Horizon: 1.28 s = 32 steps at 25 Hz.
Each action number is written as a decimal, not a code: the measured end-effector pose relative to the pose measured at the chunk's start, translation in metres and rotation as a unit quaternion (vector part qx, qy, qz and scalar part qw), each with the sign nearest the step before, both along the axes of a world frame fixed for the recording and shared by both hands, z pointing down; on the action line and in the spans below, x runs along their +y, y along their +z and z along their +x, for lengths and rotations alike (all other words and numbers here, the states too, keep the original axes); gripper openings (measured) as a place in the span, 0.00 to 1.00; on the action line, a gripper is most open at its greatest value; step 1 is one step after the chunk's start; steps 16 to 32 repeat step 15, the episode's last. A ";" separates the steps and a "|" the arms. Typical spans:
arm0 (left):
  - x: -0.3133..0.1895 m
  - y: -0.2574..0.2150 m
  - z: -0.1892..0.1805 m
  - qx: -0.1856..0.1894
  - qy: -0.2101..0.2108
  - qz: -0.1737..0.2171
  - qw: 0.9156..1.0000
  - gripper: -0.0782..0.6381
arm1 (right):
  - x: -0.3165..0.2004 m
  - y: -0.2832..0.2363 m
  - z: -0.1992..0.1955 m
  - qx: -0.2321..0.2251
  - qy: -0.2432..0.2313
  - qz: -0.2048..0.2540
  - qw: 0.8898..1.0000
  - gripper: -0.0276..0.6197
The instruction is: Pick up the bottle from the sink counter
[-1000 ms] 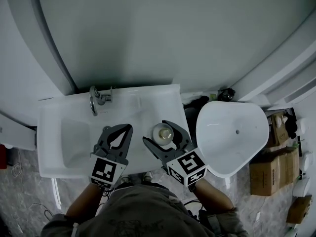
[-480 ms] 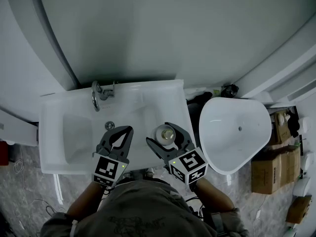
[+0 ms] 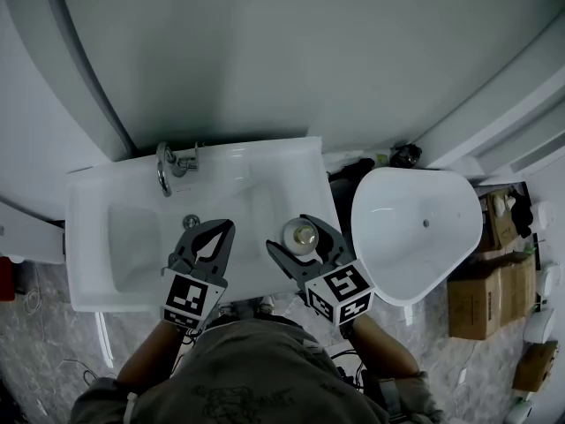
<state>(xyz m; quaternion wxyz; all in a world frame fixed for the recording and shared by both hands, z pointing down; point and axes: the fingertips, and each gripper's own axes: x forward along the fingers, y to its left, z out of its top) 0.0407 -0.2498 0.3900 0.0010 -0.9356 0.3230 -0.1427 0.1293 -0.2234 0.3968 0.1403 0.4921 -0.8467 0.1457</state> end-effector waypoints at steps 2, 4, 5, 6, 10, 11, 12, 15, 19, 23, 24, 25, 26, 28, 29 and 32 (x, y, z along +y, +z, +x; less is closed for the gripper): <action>0.002 0.001 0.002 -0.001 0.004 -0.002 1.000 0.13 | 0.002 -0.001 0.004 0.003 0.004 0.000 1.000 0.53; 0.003 0.002 0.005 -0.002 0.008 -0.002 1.000 0.13 | 0.003 -0.001 0.007 0.004 0.008 0.000 1.000 0.53; 0.004 0.002 0.006 -0.002 0.010 -0.001 1.000 0.13 | 0.004 -0.002 0.009 0.004 0.010 0.000 1.000 0.53; 0.005 0.002 0.007 -0.002 0.012 0.000 1.000 0.13 | 0.006 -0.002 0.011 0.003 0.013 0.001 1.000 0.53; 0.008 0.001 0.012 -0.003 0.018 0.003 1.000 0.13 | 0.010 -0.003 0.019 0.003 0.023 0.001 1.000 0.53; 0.009 0.001 0.013 -0.004 0.019 0.003 1.000 0.13 | 0.011 -0.003 0.021 0.003 0.026 0.001 1.000 0.53; 0.009 0.002 0.014 -0.005 0.020 0.002 1.000 0.13 | 0.011 -0.003 0.023 0.002 0.028 0.001 1.000 0.53; 0.011 0.003 0.015 -0.006 0.020 -0.002 1.000 0.13 | 0.013 -0.002 0.027 0.000 0.032 0.000 0.999 0.53; 0.011 0.003 0.015 -0.006 0.020 -0.002 1.000 0.13 | 0.013 -0.002 0.027 0.000 0.032 0.000 0.999 0.53; 0.011 0.003 0.015 -0.006 0.020 -0.002 1.000 0.13 | 0.013 -0.002 0.027 0.000 0.032 0.000 0.999 0.53; 0.011 0.003 0.015 -0.006 0.020 -0.002 1.000 0.13 | 0.013 -0.002 0.027 0.000 0.032 0.000 0.999 0.53; 0.011 0.003 0.015 -0.006 0.020 -0.002 1.000 0.13 | 0.013 -0.002 0.027 0.000 0.032 0.000 0.999 0.53; 0.011 0.003 0.015 -0.006 0.020 -0.002 1.000 0.13 | 0.013 -0.002 0.027 0.000 0.032 0.000 0.999 0.53; 0.011 0.003 0.015 -0.006 0.020 -0.002 1.000 0.13 | 0.013 -0.002 0.027 0.000 0.032 0.000 0.999 0.53; 0.011 0.003 0.015 -0.006 0.020 -0.002 1.000 0.13 | 0.013 -0.002 0.027 0.000 0.032 0.000 0.999 0.53; 0.011 0.003 0.015 -0.006 0.020 -0.002 1.000 0.13 | 0.013 -0.002 0.027 0.000 0.032 0.000 0.999 0.53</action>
